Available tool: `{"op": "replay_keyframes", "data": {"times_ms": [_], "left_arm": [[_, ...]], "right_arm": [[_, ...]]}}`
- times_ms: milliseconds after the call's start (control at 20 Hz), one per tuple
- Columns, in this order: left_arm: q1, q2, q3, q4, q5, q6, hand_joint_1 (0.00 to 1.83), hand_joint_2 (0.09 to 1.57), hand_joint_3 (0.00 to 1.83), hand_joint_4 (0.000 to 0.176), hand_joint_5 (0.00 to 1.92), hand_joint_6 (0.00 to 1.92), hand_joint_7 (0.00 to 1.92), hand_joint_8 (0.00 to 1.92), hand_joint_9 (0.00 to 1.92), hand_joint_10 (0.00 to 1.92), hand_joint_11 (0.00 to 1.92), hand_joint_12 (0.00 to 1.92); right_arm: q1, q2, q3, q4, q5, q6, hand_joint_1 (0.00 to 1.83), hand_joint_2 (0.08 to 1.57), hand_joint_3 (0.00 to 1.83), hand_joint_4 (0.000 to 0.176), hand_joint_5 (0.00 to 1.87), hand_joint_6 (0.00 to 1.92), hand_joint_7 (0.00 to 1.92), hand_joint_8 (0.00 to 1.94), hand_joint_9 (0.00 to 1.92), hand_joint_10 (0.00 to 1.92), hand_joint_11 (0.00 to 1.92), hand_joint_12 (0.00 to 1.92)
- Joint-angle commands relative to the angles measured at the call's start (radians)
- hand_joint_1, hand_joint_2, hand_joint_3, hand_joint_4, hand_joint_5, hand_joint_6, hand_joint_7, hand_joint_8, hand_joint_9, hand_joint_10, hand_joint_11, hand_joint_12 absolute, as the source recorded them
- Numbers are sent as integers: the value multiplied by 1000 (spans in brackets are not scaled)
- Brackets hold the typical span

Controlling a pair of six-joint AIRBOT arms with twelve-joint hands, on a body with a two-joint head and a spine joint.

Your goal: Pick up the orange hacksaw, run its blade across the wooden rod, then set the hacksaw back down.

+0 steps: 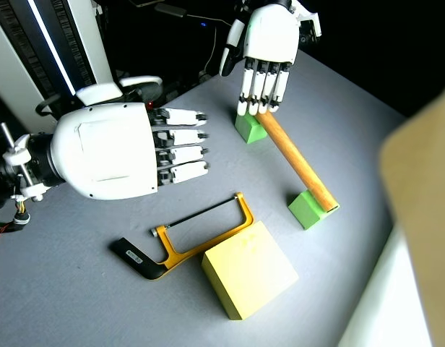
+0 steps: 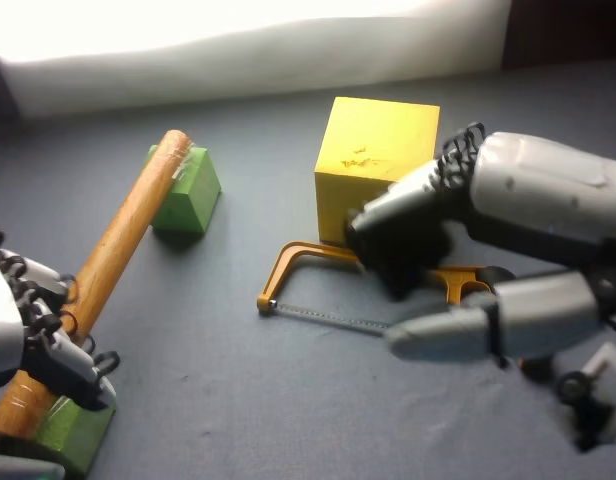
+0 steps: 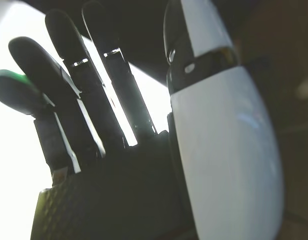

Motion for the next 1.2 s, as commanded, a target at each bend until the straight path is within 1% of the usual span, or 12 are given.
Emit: {"op": "replay_keyframes", "data": {"times_ms": [0, 50, 100, 150, 200, 250, 300, 350, 500, 600, 800, 1150], "left_arm": [[-4, 1, 9, -40, -149, 6, 262, 1338, 2, 0, 742, 959, 885, 963, 819, 1245, 721, 1577], [-4, -6, 25, -40, -212, 7, 268, 1338, 1, 0, 655, 1389, 801, 1366, 771, 1547, 737, 1738], [-4, -14, 38, -40, -259, 11, 362, 1305, 0, 8, 627, 1776, 747, 1810, 766, 1846, 782, 1884], [-5, -21, 52, -40, -300, 11, 440, 1266, 0, 44, 773, 1892, 873, 1899, 885, 1906, 908, 1914], [-5, -27, 65, -40, -332, 11, 464, 1254, 0, 70, 913, 1915, 987, 1917, 996, 1918, 1021, 1920], [-4, -34, 80, -40, -353, 11, 464, 1257, 0, 29, 1133, 1920, 1153, 1920, 1179, 1920, 1184, 1921], [-1, -42, 92, -40, -373, 11, 469, 1252, 1, 0, 1253, 1921, 1263, 1921, 1296, 1921, 1323, 1921], [5, -44, 99, -40, -391, 12, 464, 1256, 1, 0, 1285, 1921, 1302, 1921, 1324, 1921, 1371, 1921], [16, -46, 114, -40, -420, 13, 495, 1299, 5, 0, 1295, 1921, 1379, 1921, 1406, 1921, 1463, 1921], [21, -52, 120, -40, -428, 27, 421, 1348, 17, 0, 1265, 1921, 1370, 1921, 1387, 1921, 1443, 1921], [28, -53, 120, -40, -459, 28, 455, 1362, 3, 0, 1230, 1921, 1339, 1921, 1350, 1921, 1402, 1921], [25, -69, 137, -40, -489, 37, 458, 1368, 0, 0, 1177, 1921, 1275, 1921, 1283, 1921, 1338, 1921]], "right_arm": [[14, 11, 0, -30, 142, 32, 460, 1179, 3, 0, 860, 1909, 1042, 1932, 1144, 1919, 1290, 1921], [9, 19, 6, -93, 181, 29, 433, 1195, 5, 0, 975, 1919, 1136, 1939, 1248, 1921, 1409, 1921], [4, 20, 11, -112, 221, 3, 432, 1204, 4, 0, 1065, 1921, 1189, 1941, 1321, 1921, 1493, 1921], [13, 20, 13, -142, 249, -34, 426, 1227, 7, 0, 1094, 1921, 1225, 1941, 1374, 1921, 1546, 1921], [32, 22, 13, -185, 273, -64, 417, 1247, 8, 0, 1114, 1921, 1260, 1941, 1419, 1921, 1589, 1921], [56, 30, 12, -252, 294, -62, 405, 1268, 10, 0, 1138, 1921, 1296, 1941, 1460, 1921, 1624, 1921], [78, 38, 12, -307, 318, -55, 367, 1306, 13, 0, 1151, 1921, 1334, 1941, 1502, 1921, 1662, 1921], [92, 43, 12, -340, 336, -63, 339, 1331, 16, 0, 1153, 1921, 1347, 1941, 1514, 1921, 1672, 1921], [94, 74, 3, -343, 379, -106, 232, 1430, 20, 0, 1160, 1921, 1343, 1941, 1489, 1921, 1636, 1921], [100, 89, 1, -334, 367, -129, 238, 1447, 9, 0, 1149, 1921, 1322, 1941, 1465, 1921, 1621, 1921], [101, 123, 18, -305, 378, -217, 285, 1462, 2, 0, 1111, 1921, 1278, 1941, 1420, 1921, 1583, 1921], [116, 133, 58, -304, 391, -219, 348, 1442, 0, 0, 1106, 1921, 1265, 1941, 1402, 1921, 1547, 1921]]}}
